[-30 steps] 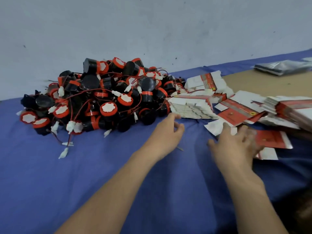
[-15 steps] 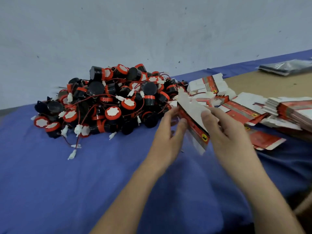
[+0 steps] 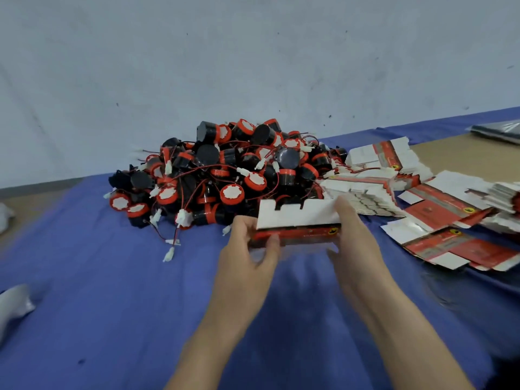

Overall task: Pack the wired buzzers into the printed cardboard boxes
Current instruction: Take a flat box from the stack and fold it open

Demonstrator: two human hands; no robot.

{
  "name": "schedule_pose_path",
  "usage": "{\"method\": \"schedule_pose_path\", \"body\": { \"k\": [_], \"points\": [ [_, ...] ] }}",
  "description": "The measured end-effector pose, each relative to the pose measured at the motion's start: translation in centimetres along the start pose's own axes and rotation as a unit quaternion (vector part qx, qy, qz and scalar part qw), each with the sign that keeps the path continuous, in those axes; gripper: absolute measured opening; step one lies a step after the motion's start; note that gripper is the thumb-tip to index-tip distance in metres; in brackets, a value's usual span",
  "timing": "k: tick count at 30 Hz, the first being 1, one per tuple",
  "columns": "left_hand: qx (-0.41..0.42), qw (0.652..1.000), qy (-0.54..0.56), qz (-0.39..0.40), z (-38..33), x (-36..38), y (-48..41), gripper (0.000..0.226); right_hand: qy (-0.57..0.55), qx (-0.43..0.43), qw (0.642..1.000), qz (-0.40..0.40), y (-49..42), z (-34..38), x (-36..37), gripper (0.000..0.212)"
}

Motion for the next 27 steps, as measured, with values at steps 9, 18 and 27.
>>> {"method": "schedule_pose_path", "body": {
  "k": [9,18,27],
  "points": [
    [0.024,0.995,0.022,0.097,-1.3,-1.3,2.1,0.053,0.081,-0.079,0.981,0.158,2.0,-1.3,4.8,0.126],
    [-0.012,0.986,0.097,0.134,-1.8,-0.8,3.1,0.055,0.073,-0.099,0.972,0.201,3.6,-1.9,5.8,0.072],
    [-0.020,0.982,0.099,0.160,-2.3,-1.0,3.2,0.048,0.094,-0.117,0.965,0.215,3.9,-1.6,5.4,0.084]
  ]
}}
Point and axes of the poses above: each hand's wrist, its own y-axis away from the middle knuckle, its own x-axis out of the palm, z = x × y, the point moved 4 cm from there along -y, towards the middle knuckle, and after that the axes turned 8 degrees about y, right-handed, at the moved point
